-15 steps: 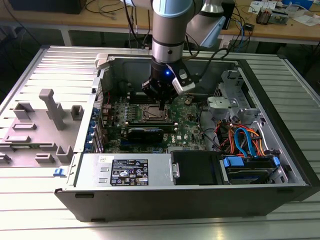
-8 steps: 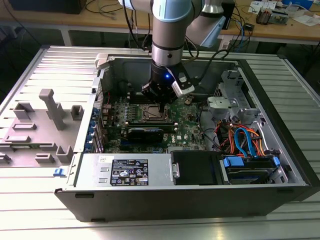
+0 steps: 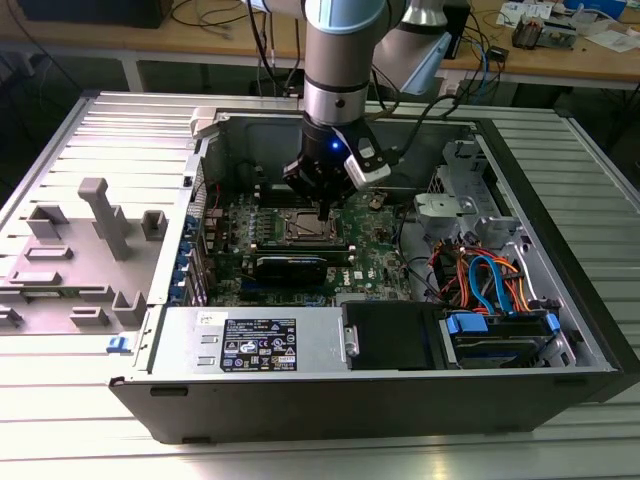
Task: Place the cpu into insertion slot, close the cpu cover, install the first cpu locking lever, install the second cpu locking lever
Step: 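Install the second cpu locking lever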
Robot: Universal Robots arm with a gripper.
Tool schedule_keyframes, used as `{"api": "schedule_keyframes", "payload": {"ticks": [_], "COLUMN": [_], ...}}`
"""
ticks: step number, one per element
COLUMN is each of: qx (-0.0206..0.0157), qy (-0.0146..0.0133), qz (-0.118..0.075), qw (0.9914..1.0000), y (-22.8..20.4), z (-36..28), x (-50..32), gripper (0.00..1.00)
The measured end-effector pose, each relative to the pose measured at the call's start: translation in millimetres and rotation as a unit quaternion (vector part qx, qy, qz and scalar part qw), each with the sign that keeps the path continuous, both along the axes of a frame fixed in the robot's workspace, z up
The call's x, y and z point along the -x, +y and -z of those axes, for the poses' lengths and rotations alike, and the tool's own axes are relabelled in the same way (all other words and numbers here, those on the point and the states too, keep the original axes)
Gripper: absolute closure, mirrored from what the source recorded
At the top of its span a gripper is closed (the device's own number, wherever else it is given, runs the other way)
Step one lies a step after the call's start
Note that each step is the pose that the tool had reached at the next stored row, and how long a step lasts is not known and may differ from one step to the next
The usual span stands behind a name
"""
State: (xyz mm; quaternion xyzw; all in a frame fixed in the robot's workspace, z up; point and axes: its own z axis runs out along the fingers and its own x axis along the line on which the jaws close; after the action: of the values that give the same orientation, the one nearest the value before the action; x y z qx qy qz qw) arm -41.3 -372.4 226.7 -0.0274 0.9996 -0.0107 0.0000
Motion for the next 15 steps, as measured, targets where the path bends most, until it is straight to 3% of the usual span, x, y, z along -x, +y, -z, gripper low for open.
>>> {"api": "schedule_keyframes", "payload": {"ticks": [15], "qx": [0.0007], "qy": [0.0001], "qz": [0.000], "qw": [1.00000], "y": [-8.4], "z": [-1.0], "x": [0.2], "gripper": [0.89]}}
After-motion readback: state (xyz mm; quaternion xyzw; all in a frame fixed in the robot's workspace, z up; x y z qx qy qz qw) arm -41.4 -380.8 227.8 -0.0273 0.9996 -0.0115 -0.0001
